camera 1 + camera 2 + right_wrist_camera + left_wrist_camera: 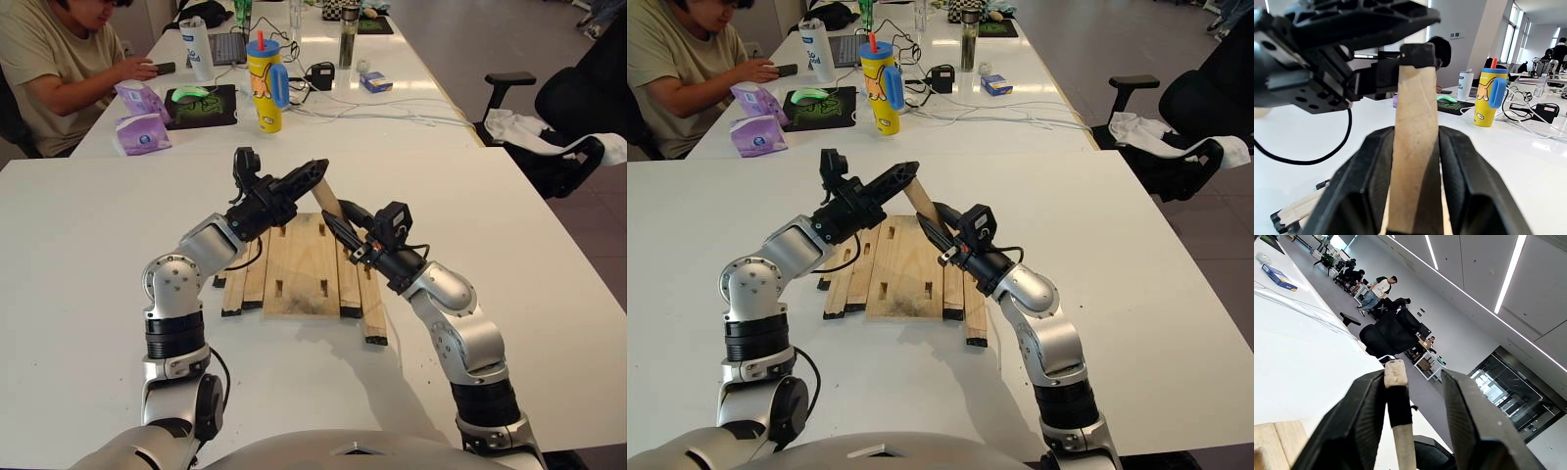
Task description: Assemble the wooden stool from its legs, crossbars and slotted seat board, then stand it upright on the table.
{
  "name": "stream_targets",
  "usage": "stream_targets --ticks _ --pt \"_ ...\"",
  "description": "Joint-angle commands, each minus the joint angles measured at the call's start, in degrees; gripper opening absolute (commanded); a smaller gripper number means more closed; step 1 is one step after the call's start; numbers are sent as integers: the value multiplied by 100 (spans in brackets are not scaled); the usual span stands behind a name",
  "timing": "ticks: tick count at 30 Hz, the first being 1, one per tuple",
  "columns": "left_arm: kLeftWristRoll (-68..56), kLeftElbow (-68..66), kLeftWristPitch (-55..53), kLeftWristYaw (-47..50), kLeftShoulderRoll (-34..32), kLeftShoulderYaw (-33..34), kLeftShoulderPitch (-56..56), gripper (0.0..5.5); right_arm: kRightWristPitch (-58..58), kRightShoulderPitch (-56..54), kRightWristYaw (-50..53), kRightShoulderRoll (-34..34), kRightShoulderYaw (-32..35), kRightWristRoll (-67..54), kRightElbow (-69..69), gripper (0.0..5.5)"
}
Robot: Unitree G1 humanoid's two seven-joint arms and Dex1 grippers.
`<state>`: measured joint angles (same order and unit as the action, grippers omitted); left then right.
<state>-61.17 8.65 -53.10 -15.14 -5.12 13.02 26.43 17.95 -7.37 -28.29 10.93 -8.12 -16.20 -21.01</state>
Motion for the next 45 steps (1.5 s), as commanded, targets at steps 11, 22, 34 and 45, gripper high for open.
stream_targets --ticks 11,22,34,45 --pt "-25 49 -35 64 -161 -26 -284 45 61 -41 146 156 -71 145 -116 132" --pt "1156 1063 1228 1079 -253 359 -849 44 818 36 433 232 337 55 509 197" --pt "2603 357 3190 1513 635 281 -1746 44 1055 -289 836 61 772 -90 958 197" --pt "2958 -86 3597 1514 781 256 -1976 44 1166 -419 755 108 722 -116 1067 197"
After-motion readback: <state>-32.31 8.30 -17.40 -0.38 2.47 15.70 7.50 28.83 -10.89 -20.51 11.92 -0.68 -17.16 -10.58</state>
